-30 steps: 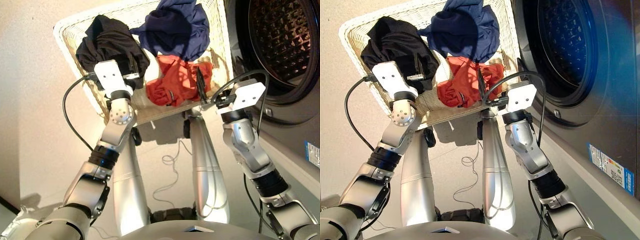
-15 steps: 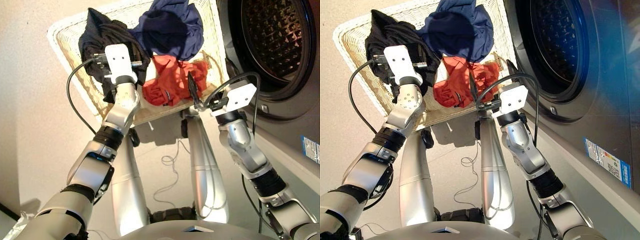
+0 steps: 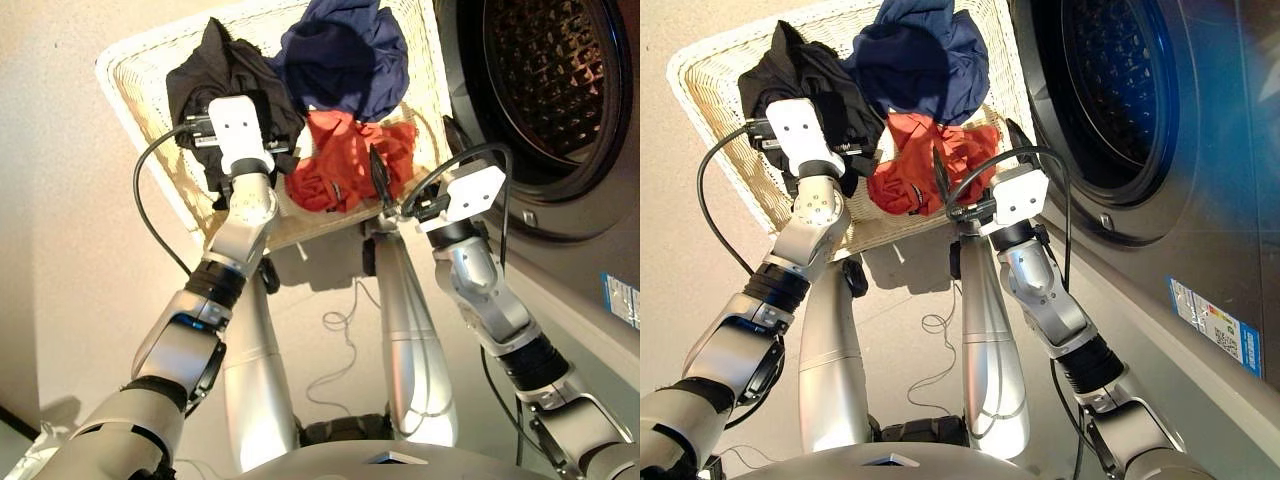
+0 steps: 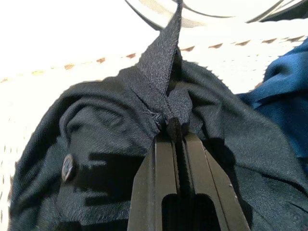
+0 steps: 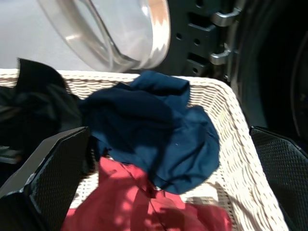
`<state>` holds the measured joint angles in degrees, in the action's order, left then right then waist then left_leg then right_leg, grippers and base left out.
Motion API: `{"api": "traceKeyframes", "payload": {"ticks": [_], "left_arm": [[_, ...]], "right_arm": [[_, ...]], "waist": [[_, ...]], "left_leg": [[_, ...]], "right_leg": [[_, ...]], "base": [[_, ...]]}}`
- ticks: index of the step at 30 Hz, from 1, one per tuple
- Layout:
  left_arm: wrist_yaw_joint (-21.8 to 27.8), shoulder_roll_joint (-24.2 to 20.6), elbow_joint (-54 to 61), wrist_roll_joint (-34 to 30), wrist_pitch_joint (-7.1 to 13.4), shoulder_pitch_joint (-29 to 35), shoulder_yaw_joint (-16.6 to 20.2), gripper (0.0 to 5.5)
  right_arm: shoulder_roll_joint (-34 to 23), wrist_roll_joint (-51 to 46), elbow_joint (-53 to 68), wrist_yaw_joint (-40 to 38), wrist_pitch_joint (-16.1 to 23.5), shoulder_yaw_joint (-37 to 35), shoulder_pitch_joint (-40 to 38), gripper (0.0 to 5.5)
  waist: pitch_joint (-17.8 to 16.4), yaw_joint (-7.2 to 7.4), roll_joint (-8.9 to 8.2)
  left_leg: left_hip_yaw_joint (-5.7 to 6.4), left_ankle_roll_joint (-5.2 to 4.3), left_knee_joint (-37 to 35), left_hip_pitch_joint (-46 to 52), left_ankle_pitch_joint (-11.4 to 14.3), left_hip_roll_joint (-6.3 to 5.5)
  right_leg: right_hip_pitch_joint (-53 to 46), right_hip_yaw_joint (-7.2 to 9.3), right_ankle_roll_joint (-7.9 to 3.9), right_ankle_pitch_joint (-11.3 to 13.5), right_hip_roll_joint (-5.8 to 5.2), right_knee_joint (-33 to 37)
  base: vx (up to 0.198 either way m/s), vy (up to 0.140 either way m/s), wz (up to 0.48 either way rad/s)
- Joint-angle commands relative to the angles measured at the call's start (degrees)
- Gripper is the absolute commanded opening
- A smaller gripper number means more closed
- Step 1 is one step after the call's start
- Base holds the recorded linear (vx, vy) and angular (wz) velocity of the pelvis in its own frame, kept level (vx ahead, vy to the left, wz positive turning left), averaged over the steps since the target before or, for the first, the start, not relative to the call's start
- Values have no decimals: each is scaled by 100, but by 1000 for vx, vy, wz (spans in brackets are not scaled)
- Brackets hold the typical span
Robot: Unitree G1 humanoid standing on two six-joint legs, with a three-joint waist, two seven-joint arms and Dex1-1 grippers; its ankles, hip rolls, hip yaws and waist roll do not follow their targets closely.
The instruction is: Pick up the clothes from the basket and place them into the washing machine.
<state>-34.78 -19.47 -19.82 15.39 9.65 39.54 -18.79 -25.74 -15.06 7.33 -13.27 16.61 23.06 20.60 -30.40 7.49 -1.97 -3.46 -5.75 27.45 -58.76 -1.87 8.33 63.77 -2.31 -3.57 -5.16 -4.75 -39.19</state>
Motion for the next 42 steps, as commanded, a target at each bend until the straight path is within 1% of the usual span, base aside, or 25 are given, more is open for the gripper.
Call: {"api": "traceKeyframes", "payload": {"ticks": [1,3,5,7,9,12,13,16,17,18,19,21,26,27,29,30,32,34,36,38,42], "left_arm": [[-116,-123,676,-440,454,-189,161,0],[-37,-171,931,-458,583,-350,214,0],[131,-256,1346,-440,784,-599,267,0],[285,-316,1681,-413,899,-840,323,0],[543,-357,2043,-272,1003,-1105,355,0],[1147,-589,2737,55,1158,-1404,396,0],[1269,-619,2880,164,1171,-1468,387,0],[1924,-875,3382,531,1177,-1527,315,0],[2014,-910,3495,630,1186,-1530,306,0],[2255,-996,3665,808,1186,-1531,301,0],[2365,-1025,3780,906,1200,-1504,274,0],[2595,-1059,3966,1204,1203,-1490,271,0],[3216,-1240,4399,1790,1073,-1497,109,0],[3326,-1285,4452,1925,1053,-1472,70,0],[3418,-1320,4496,2120,1032,-1451,33,0],[3524,-1325,4538,2276,975,-1453,-9,0],[3580,-1311,4540,2454,990,-1417,-129,0],[3648,-1381,4556,2603,960,-1330,-251,0],[3644,-1431,4600,2646,963,-1257,-299,0],[3617,-1398,4606,2636,954,-1245,-332,0],[3639,-1342,4616,2619,921,-1254,-391,0]], "right_arm": [[-57,-62,348,-264,475,-291,-63,550],[-58,43,256,-427,495,-421,-63,550],[-71,11,248,-440,477,-510,-104,550],[-122,69,306,-379,429,-560,-160,550],[-181,261,280,-302,268,-601,-201,550],[-402,806,273,-54,-87,-647,-131,550],[-453,878,268,-29,-138,-663,-103,550],[-700,1081,206,216,-345,-737,169,550],[-734,1111,227,244,-368,-759,224,550],[-809,1171,284,367,-377,-773,357,550],[-835,1138,331,409,-386,-752,441,550],[-888,1060,425,623,-418,-659,660,550],[-1145,1052,573,1176,-556,-429,1150,550],[-1195,1038,560,1275,-587,-337,1289,550],[-1222,1026,516,1372,-655,-222,1527,550],[-1216,1028,490,1400,-663,-150,1658,550],[-1076,1035,239,1286,-645,-14,1956,550],[-980,1196,-115,1155,-678,228,2455,550],[-887,1429,-398,1047,-718,397,2952,550],[-740,1511,-458,1021,-732,432,3191,550],[-535,1588,-568,1016,-701,410,3346,550]], "waist": [[60,56,224],[60,49,245],[60,19,270],[60,-19,288],[60,-81,330],[60,-151,384],[60,-160,383],[61,-204,389],[61,-210,406],[61,-224,415],[61,-229,411],[79,-248,410],[154,-286,423],[182,-289,425],[214,-305,439],[242,-318,451],[279,-362,487],[304,-392,511],[312,-432,549],[321,-455,572],[338,-476,612]], "left_leg": [[67,-126,38,180,203,-113],[35,-126,-220,374,118,-162],[-11,-131,-527,634,33,-225],[-70,-139,-852,908,-68,-324],[-137,-128,-1163,1206,-149,-410],[-140,-105,-1365,1563,-196,-481],[-140,-98,-1394,1644,-196,-500],[-89,-91,-1445,1881,-198,-537],[-81,-88,-1465,1940,-197,-551],[-58,-88,-1496,2024,-194,-573],[-68,-80,-1536,2077,-234,-595],[-80,-54,-1551,2192,-222,-616],[-93,-25,-1518,2381,-148,-628],[-105,-15,-1550,2432,-178,-647],[-110,-3,-1556,2481,-175,-656],[-116,6,-1546,2490,-171,-656],[-115,33,-1521,2552,-123,-664],[-124,53,-1533,2539,-166,-669],[-131,62,-1529,2539,-169,-679],[-137,69,-1517,2522,-172,-673],[-135,72,-1477,2471,-185,-669]], "right_leg": [[-486,254,-338,757,-155,1369],[-694,265,-365,837,-176,1626],[-949,258,-404,941,-212,1933],[-1196,256,-447,1043,-244,2215],[-1458,238,-507,1141,-282,2473],[-1857,262,-546,1201,-352,2699],[-1962,274,-550,1211,-363,2739],[-2244,287,-555,1218,-390,2808],[-2286,294,-557,1219,-397,2807],[-2375,295,-564,1215,-405,2837],[-2428,304,-567,1255,-425,2871],[-2517,296,-576,1256,-437,2875],[-2721,267,-579,1218,-467,2882],[-2751,250,-583,1253,-478,2914],[-2782,239,-581,1251,-484,2919],[-2794,236,-579,1244,-487,2911],[-2837,216,-576,1205,-478,2881],[-2811,198,-572,1234,-482,2884],[-2790,179,-572,1232,-489,2868],[-2770,164,-569,1233,-497,2863],[-2733,156,-548,1226,-500,2846]], "base": [[0,0,0],[0,0,0],[58,25,40],[62,44,-42],[56,54,-69],[53,23,20],[0,0,0],[0,0,0],[0,0,0],[0,0,0],[0,0,0],[0,0,0],[0,0,0],[0,0,0],[0,0,0],[0,0,0],[0,0,0],[0,0,0],[0,0,0],[0,0,0],[0,0,0]]}}
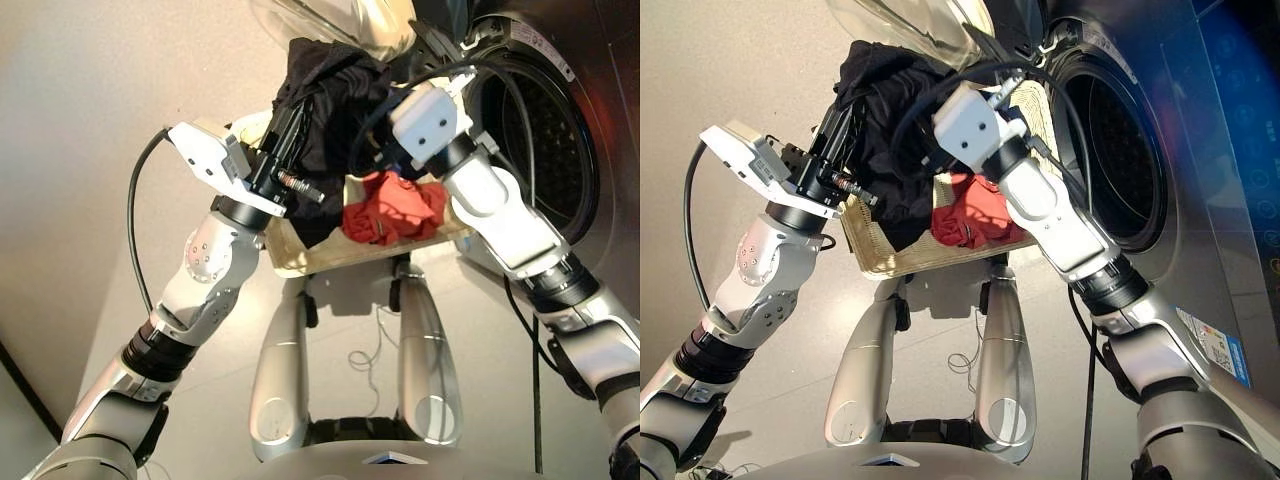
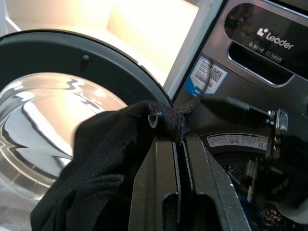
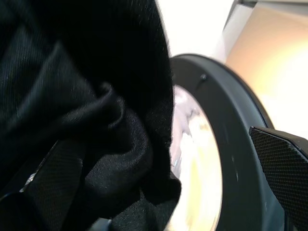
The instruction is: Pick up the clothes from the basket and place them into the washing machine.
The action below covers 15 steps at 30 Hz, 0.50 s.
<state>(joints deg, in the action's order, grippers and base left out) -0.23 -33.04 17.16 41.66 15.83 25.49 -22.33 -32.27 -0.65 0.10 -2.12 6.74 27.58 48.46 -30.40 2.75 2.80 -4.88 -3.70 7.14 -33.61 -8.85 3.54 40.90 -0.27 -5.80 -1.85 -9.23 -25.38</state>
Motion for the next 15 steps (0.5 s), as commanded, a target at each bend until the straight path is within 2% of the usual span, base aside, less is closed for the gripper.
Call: {"api": "traceKeyframes", "payload": {"ticks": [1,15], "left_arm": [[189,18,919,-12,287,158,-47,0],[263,61,990,9,249,393,-263,0]], "right_arm": [[161,151,131,-88,277,-48,544,550],[825,-118,-1424,263,61,592,743,550]], "waist": [[341,-6,142],[344,-102,238]], "left_leg": [[8,-133,558,-50,510,-186],[107,-168,638,-193,467,-168]], "right_leg": [[-442,-47,-321,894,-54,1464],[-373,-53,-250,859,-42,1423]], "base": [[0,0,0],[0,0,0]]}}
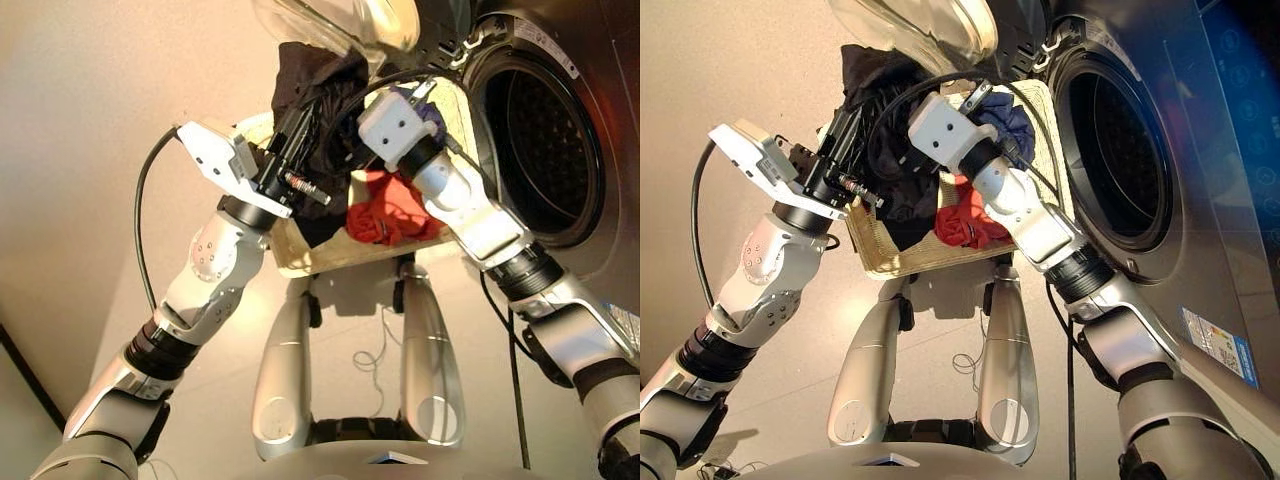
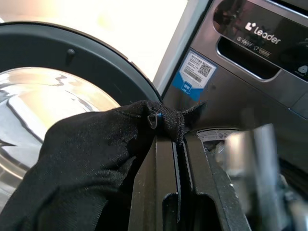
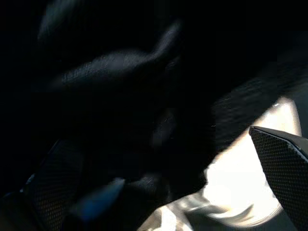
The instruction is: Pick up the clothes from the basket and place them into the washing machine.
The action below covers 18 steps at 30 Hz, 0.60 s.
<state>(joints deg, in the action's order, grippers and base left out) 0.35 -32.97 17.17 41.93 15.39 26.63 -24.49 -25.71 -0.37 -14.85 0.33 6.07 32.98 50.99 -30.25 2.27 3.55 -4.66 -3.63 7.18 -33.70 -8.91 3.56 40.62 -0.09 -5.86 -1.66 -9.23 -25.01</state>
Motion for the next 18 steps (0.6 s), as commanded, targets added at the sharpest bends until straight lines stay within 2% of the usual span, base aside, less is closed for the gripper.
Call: {"api": "traceKeyframes", "payload": {"ticks": [1,9,10,11,12,13,18], "left_arm": [[198,48,990,-30,287,275,-31,0],[229,51,915,-251,232,250,91,0],[242,39,901,-282,224,230,117,0],[257,42,891,-320,226,219,123,0],[257,45,891,-322,226,216,119,0],[269,36,891,-336,225,204,133,0],[265,51,854,-448,261,179,185,0]], "right_arm": [[141,-148,135,43,115,41,459,550],[-158,-180,203,450,20,-102,-421,550],[-227,-146,275,518,14,-120,-479,520],[-260,-86,291,530,18,-139,-580,270],[-262,-83,297,530,18,-143,-590,170],[-293,-65,322,536,30,-169,-626,0],[-370,263,429,482,158,-258,-739,0]], "waist": [[317,-47,155],[235,6,79],[228,15,72],[218,24,70],[224,23,73],[219,23,76],[197,13,92]], "left_leg": [[92,-178,642,-195,470,-169],[140,-163,722,-236,493,-153],[147,-165,737,-248,495,-147],[153,-167,751,-257,497,-138],[155,-167,755,-261,499,-137],[160,-166,762,-263,501,-137],[167,-164,771,-272,505,-130]], "right_leg": [[-341,-70,-241,842,-39,1384],[-321,-37,-222,781,-20,1281],[-312,-40,-220,777,-18,1269],[-297,-34,-217,774,-24,1254],[-295,-31,-216,771,-24,1250],[-287,-37,-214,770,-21,1239],[-282,-33,-209,746,-8,1226]], "base": [[0,0,0],[0,0,0],[0,0,0],[0,0,0],[0,0,0],[0,0,0],[0,0,0]]}}
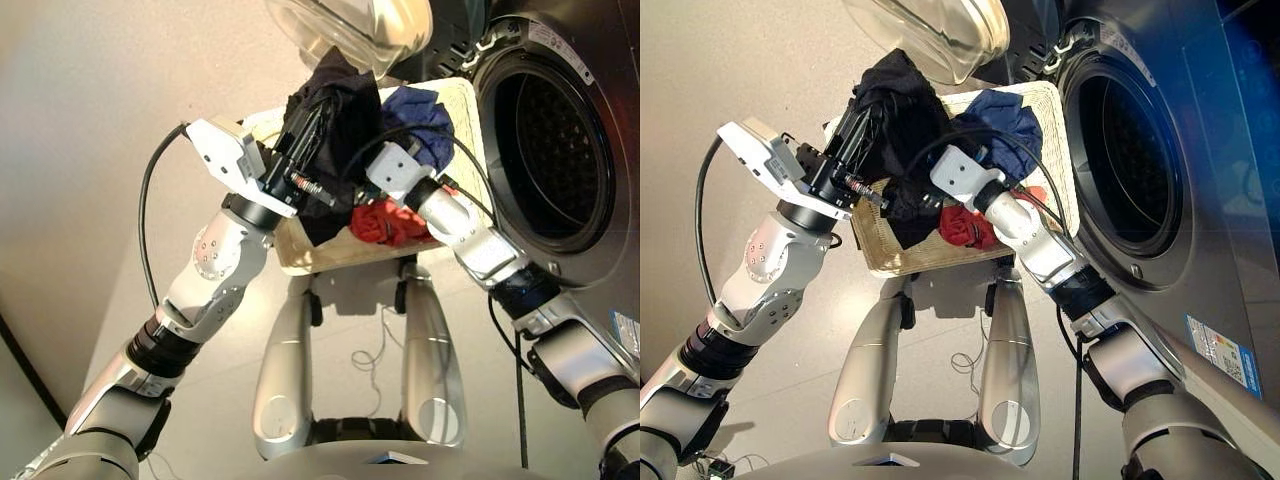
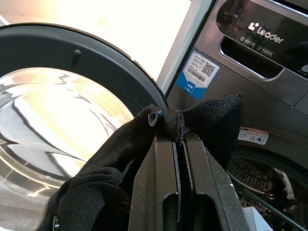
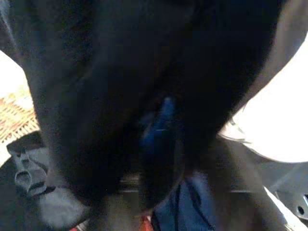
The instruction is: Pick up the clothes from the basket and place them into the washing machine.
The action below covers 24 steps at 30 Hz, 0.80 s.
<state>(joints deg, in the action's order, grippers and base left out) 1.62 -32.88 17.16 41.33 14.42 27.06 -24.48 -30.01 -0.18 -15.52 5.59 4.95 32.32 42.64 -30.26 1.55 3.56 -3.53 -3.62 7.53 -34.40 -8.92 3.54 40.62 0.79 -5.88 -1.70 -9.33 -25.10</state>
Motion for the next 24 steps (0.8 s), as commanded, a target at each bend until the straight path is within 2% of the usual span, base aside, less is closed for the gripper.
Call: {"api": "traceKeyframes", "payload": {"ticks": [1,17,18,19,20,24], "left_arm": [[138,42,853,-389,359,136,185,0],[99,102,814,-381,441,218,136,0],[85,102,813,-398,443,220,143,65],[75,119,814,-401,460,216,153,257],[60,136,814,-409,477,207,163,550],[-151,233,755,-391,643,225,177,550]], "right_arm": [[62,247,492,-46,273,-191,98,0],[54,528,566,-238,428,-256,5,0],[58,523,572,-254,427,-263,-11,0],[98,457,555,-307,429,-312,-59,0],[145,378,547,-391,446,-375,-100,0],[374,-101,404,-1117,793,-777,-304,0]], "waist": [[199,85,91],[182,74,144],[181,74,150],[177,83,156],[175,86,161],[176,86,189]], "left_leg": [[55,-165,739,-205,508,-127],[63,-150,742,-238,509,-121],[62,-150,743,-245,507,-123],[59,-149,746,-249,509,-121],[55,-150,752,-256,510,-120],[57,-144,753,-261,507,-128]], "right_leg": [[-280,-120,-207,750,2,1233],[-208,-115,-213,735,2,1185],[-207,-114,-213,734,2,1182],[-203,-114,-213,734,0,1176],[-200,-109,-211,732,-1,1172],[-202,-109,-225,741,-7,1180]], "base": [[0,0,0],[0,0,0],[0,0,0],[0,0,0],[0,0,0],[0,0,0]]}}
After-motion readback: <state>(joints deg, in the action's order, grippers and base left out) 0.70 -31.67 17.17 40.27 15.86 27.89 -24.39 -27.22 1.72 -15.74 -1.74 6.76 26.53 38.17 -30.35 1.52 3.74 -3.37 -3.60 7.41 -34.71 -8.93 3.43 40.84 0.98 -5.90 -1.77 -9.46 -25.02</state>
